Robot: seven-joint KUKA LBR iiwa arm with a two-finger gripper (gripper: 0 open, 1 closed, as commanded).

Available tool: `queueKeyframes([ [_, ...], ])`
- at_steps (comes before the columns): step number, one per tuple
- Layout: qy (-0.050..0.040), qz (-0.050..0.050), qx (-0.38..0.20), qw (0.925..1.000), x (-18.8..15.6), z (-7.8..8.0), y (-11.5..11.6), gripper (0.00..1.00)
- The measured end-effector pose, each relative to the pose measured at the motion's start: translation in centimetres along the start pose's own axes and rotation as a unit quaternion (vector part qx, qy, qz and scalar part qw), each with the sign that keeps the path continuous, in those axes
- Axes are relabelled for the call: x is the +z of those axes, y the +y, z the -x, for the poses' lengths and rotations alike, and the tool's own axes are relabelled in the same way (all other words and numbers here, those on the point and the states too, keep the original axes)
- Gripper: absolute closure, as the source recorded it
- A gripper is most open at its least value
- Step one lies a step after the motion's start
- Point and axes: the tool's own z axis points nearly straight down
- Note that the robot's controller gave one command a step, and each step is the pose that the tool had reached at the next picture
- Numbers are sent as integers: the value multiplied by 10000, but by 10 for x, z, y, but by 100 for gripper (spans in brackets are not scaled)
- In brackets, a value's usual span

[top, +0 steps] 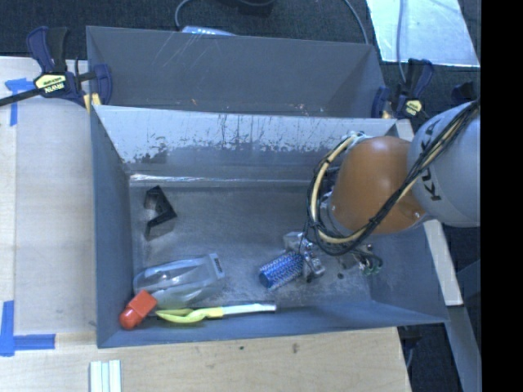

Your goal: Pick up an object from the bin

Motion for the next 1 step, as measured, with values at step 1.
queueKeyframes([
  [1,0,0,1,10000,0,0,0,100],
])
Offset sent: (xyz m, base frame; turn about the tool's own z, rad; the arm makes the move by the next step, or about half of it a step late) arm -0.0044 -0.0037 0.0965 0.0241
